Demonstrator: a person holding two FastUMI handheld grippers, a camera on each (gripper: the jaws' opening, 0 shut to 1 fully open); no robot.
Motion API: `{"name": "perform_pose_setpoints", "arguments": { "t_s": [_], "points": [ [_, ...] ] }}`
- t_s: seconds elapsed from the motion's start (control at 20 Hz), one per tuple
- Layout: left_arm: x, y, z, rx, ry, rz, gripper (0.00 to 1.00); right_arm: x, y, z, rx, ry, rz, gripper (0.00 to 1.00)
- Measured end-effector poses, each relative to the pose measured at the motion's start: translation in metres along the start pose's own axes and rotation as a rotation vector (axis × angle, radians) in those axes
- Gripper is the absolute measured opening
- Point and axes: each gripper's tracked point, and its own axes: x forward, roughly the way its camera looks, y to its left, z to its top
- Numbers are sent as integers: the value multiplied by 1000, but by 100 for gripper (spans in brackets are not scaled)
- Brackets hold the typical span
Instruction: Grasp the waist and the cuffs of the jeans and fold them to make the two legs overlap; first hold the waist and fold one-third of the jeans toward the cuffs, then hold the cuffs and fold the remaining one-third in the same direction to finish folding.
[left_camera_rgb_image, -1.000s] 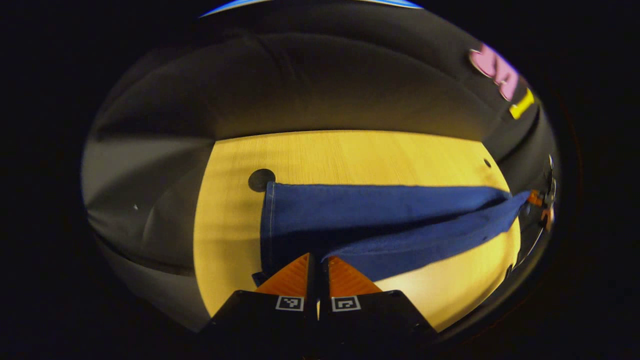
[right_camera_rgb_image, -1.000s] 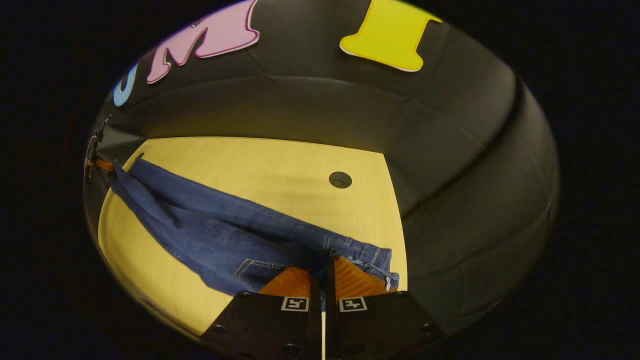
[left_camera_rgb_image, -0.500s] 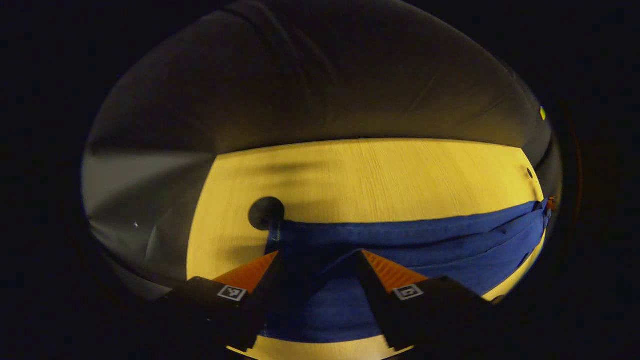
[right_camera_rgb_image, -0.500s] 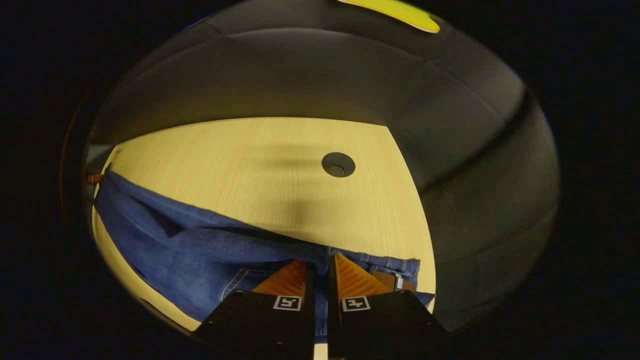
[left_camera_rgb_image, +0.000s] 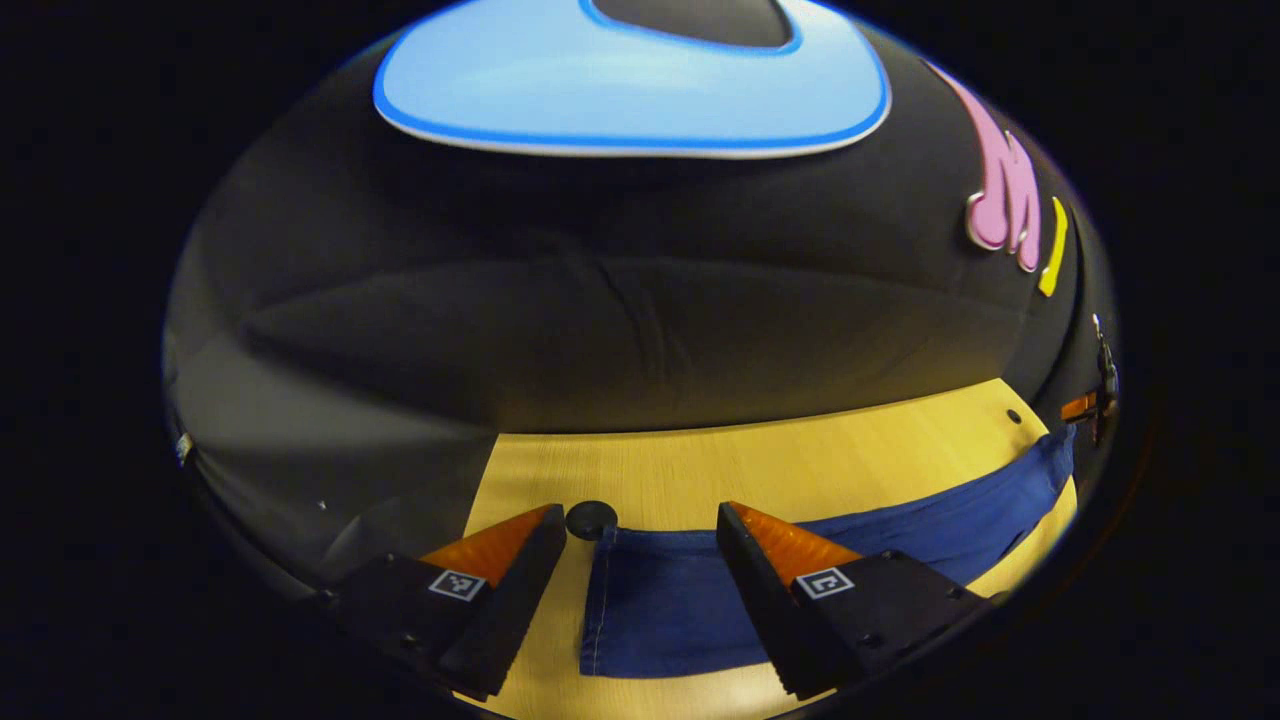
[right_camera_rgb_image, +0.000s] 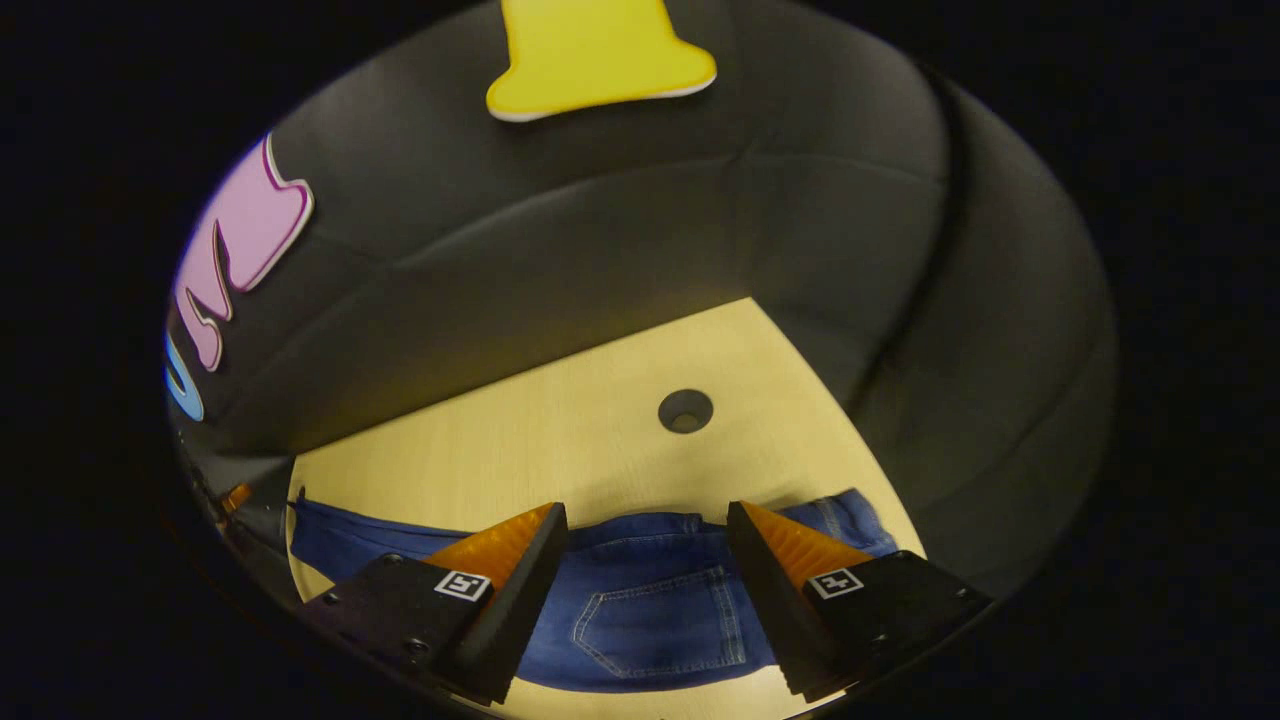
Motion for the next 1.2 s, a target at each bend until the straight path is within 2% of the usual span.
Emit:
{"name": "perform_pose_setpoints", "arguments": {
  "t_s": [0.1,0.25,0.35,0.45,0.6,0.75,1.05,1.1,1.2],
  "points": [
    [-28,-13,-1,14,-24,-32,97,-15,-24,-4,43,-1,-31,99],
    [-71,-42,-1,-21,-74,-96,97,-41,-72,-14,160,4,-119,99],
    [-96,-63,-5,-32,-100,-146,97,-52,-105,-34,249,37,-181,99],
    [-114,-74,-12,-6,-115,-160,97,-58,-124,-59,326,80,-231,98],
    [-129,-82,-28,19,-83,-160,97,-38,-138,-96,425,144,-282,98],
    [-141,-82,-39,12,-71,-153,97,-19,-142,-121,484,218,-285,98],
    [-143,-82,-63,-5,-26,-107,97,6,-154,-123,520,255,-365,96],
    [-141,-84,-64,-2,-24,-100,96,7,-147,-122,526,269,-329,98],
    [-138,-93,-64,-7,-22,-98,97,13,-139,-114,575,246,-302,51]
  ]
}}
